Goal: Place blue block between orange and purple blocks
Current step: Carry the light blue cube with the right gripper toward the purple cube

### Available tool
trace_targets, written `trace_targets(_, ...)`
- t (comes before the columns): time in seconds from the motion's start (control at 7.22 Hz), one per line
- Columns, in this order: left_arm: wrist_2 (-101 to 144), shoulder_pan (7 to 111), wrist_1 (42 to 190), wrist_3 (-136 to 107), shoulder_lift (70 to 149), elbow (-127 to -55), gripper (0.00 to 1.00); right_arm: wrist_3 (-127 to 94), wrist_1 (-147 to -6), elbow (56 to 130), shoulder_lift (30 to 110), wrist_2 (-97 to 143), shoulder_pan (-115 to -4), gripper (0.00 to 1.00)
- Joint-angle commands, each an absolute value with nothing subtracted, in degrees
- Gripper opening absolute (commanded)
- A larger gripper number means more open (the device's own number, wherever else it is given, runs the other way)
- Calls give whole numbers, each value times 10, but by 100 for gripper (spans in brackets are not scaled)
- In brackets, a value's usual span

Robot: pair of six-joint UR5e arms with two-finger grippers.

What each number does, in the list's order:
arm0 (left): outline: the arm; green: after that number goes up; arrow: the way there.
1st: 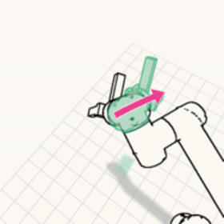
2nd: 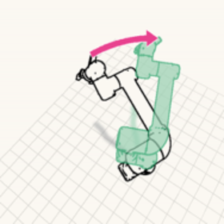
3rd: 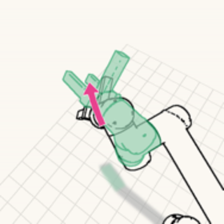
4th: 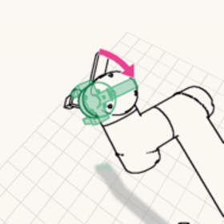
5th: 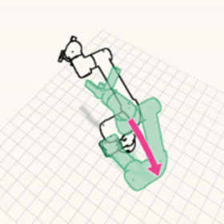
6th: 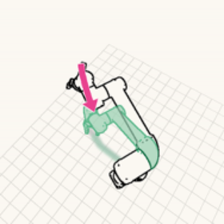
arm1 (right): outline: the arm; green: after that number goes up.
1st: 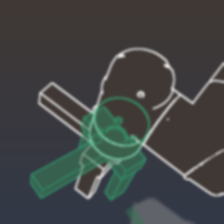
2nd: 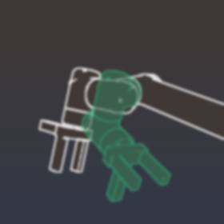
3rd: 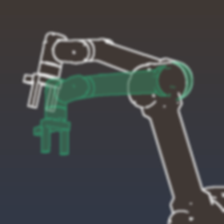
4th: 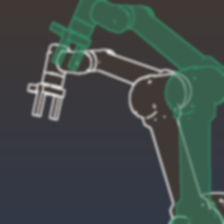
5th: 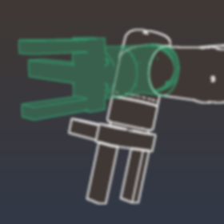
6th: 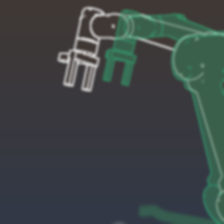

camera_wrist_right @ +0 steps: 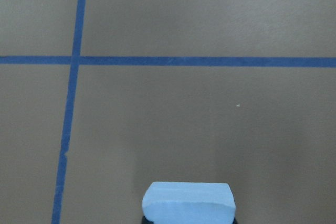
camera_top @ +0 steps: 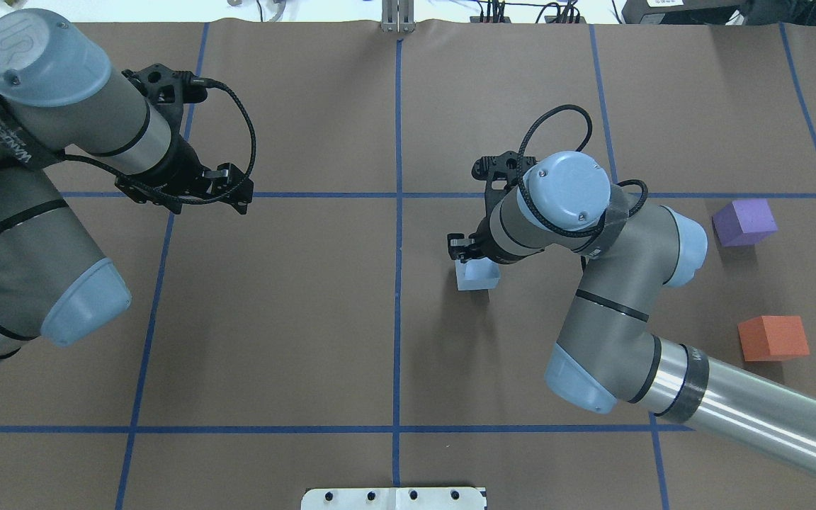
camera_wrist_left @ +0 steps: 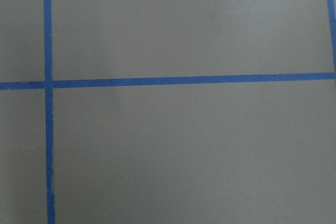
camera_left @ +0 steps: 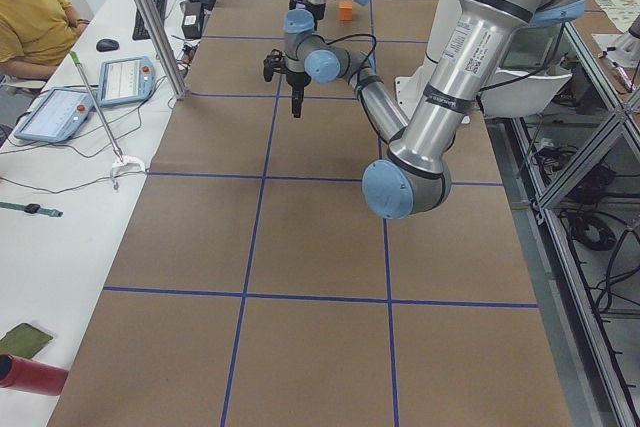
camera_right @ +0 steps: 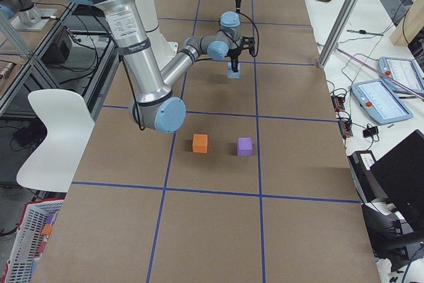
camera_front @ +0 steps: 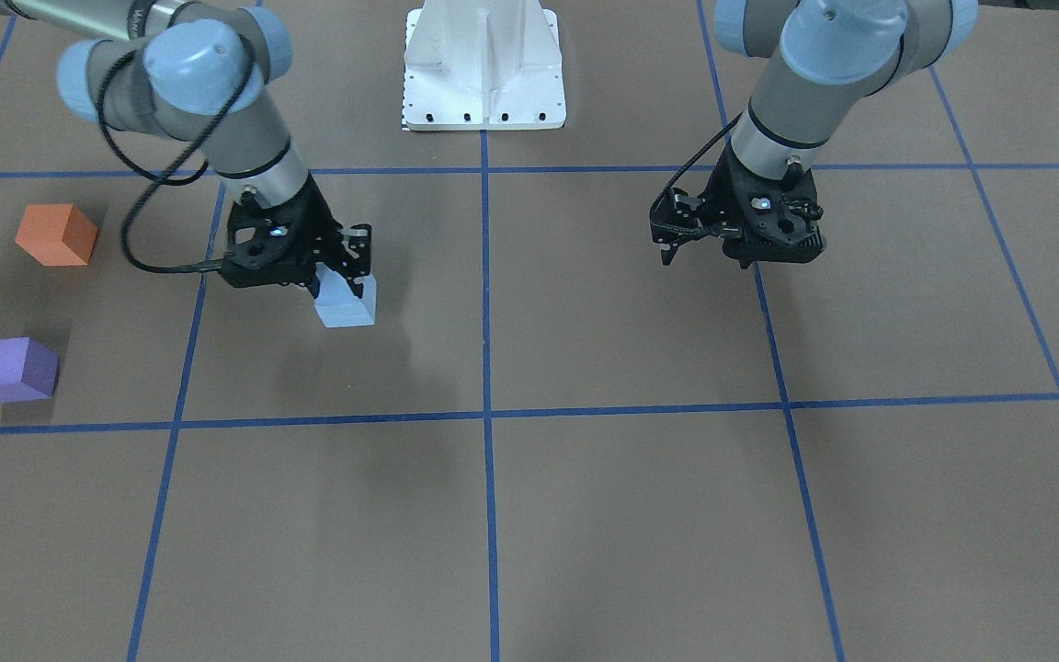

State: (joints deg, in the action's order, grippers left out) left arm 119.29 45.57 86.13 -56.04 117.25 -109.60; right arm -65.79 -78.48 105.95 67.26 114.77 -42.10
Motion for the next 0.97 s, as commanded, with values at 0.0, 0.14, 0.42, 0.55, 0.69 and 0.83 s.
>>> trace_targets(0.0,1193,455,862,-564,1173,-1097,100,-574,-780,1097,780,1226,-526,0)
trace_targets(0.14,1192,455,862,-564,1172,-1097,100,-500,-780,1098,831,1237,-569,0)
trace_targets(0.42,1192,454,862,-571,1174,-1098,100,-376,-780,1092,921,1317,-653,0)
trace_targets(0.55,1192,454,862,-574,1174,-1097,100,-367,-780,1093,945,1333,-663,0)
trace_targets(0.69,1192,454,862,-575,1173,-1098,100,-364,-780,1089,955,1330,-663,0)
trace_targets(0.83,1192,454,862,-575,1173,-1098,100,-365,-779,1061,954,1329,-660,0)
